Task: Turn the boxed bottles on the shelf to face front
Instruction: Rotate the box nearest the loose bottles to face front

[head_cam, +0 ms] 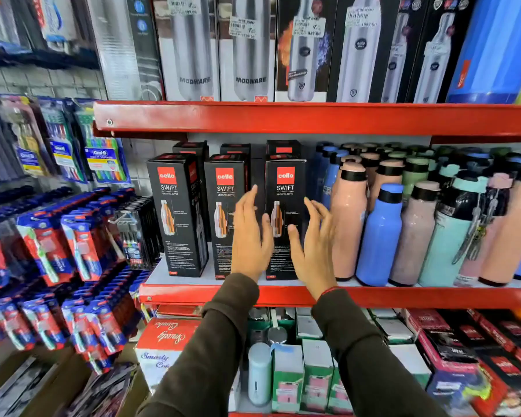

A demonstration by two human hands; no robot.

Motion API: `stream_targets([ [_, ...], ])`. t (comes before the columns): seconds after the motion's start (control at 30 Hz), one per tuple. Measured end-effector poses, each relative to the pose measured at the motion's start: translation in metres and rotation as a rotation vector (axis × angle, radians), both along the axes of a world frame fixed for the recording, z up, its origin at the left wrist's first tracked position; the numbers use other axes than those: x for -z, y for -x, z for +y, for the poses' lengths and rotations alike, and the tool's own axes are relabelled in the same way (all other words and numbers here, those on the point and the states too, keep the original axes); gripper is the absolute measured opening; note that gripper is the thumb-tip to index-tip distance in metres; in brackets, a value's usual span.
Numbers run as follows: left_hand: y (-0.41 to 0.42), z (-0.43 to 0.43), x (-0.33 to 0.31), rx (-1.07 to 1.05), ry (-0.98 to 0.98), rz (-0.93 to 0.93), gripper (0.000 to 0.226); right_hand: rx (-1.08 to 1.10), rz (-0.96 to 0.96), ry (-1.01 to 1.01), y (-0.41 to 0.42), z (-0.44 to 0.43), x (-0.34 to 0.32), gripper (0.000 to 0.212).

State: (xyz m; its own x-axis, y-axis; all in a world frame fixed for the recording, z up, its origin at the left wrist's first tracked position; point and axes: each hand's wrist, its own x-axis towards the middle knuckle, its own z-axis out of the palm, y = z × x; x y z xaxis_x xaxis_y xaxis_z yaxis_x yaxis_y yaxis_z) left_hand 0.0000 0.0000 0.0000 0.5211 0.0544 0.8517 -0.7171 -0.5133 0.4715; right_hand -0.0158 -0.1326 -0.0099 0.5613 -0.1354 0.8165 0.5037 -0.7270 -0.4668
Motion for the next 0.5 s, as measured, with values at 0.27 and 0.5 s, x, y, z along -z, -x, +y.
stream_targets([
  [0.27,-0.02,-0.015,0.043,0.196,0.285,0.6,0.056,-0.244,0.519,-0.358,-0.029,-0.012,0.039,0.058],
  [0.5,-0.035,-0.018,0.057,0.157,0.322,0.64,0.046,-0.328,0.529,-0.429,-0.037,-0.013,0.048,0.046],
])
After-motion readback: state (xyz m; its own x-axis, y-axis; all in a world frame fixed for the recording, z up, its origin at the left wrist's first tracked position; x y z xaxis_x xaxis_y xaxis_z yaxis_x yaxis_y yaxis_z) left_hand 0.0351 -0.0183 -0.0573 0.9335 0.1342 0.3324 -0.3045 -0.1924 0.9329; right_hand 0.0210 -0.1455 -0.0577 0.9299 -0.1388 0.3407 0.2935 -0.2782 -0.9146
